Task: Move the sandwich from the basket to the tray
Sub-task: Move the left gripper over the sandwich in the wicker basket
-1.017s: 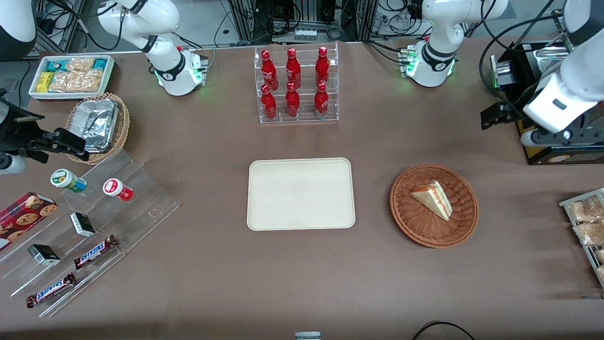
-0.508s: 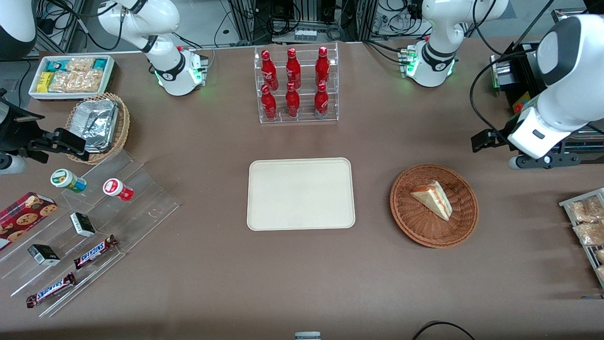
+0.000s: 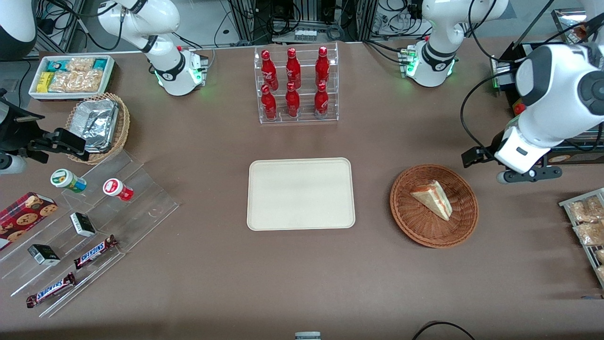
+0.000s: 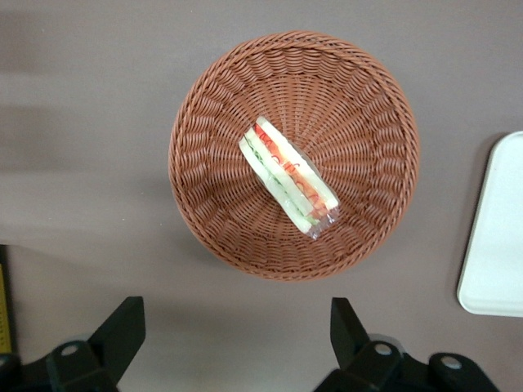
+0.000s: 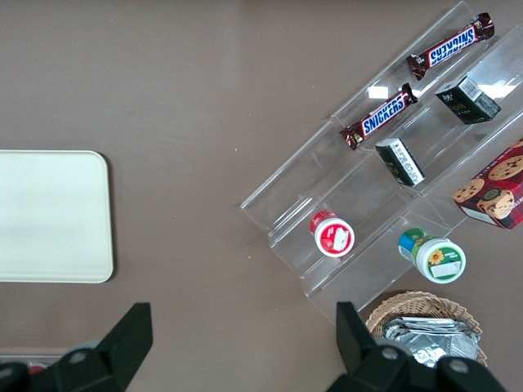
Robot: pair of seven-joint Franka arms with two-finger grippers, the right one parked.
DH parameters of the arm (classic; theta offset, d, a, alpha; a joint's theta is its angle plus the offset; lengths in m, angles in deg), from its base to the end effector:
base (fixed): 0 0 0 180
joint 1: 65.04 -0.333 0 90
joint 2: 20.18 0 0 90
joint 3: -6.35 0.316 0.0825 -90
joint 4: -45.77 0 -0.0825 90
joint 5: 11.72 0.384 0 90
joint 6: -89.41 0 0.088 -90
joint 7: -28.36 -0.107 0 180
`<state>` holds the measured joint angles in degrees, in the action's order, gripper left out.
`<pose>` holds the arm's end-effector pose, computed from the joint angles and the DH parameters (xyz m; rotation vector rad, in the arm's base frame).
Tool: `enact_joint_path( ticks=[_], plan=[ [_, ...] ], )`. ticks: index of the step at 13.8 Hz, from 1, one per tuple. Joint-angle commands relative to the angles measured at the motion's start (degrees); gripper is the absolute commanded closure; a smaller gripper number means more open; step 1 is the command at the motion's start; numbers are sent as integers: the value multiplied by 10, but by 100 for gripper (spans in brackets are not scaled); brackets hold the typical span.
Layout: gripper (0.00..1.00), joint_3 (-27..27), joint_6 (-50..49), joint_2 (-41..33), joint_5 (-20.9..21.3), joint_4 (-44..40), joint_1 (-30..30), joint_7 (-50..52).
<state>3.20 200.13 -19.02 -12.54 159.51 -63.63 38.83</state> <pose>0.5501 -0.0447 0.4473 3.1302 0.1702 -0.1163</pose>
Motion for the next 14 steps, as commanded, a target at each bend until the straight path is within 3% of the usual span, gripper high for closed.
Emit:
enact_joint_path(
  ticks=[1,14],
  plan=[
    [0,4,33,13,-8,12,5,51],
    [0,2,148,48,6,60,43,331]
  ],
)
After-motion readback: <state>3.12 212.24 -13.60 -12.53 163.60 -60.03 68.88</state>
